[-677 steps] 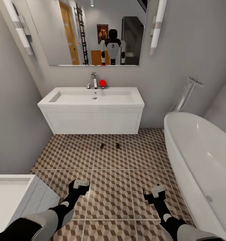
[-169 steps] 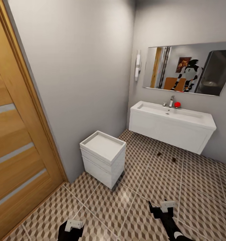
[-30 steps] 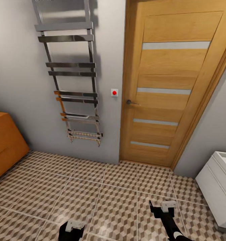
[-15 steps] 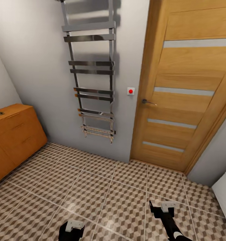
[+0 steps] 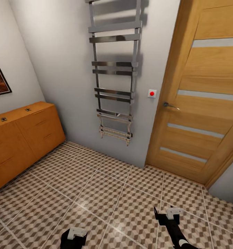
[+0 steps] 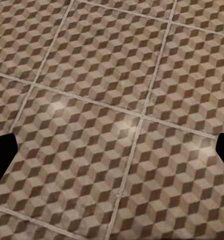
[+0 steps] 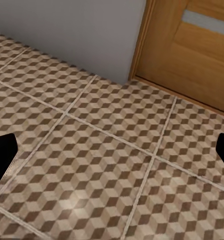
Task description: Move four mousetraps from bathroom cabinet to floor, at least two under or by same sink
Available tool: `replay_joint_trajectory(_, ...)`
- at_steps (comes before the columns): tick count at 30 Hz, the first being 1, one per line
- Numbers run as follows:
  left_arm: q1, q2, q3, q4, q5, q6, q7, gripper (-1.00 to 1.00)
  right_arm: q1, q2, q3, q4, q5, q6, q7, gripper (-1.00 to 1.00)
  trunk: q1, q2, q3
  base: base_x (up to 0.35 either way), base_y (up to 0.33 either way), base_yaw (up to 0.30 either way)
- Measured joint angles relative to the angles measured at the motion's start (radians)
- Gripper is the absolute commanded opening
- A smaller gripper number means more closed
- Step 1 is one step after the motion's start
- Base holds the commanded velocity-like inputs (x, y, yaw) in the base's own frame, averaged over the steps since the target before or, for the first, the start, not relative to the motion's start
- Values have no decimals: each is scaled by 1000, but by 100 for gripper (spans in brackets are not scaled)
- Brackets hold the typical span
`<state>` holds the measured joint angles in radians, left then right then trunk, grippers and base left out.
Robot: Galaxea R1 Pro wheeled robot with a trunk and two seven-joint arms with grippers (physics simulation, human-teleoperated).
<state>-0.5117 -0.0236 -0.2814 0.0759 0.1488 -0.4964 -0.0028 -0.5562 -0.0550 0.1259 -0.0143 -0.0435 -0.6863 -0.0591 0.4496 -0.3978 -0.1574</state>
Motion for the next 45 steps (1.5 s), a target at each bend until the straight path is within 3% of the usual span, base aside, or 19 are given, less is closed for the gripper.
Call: replay_joint_trajectory(45,0,0,0,0,0,0,1,100,0,0,0,0,0,0,0,100,0,0,-14,-89,0,280)
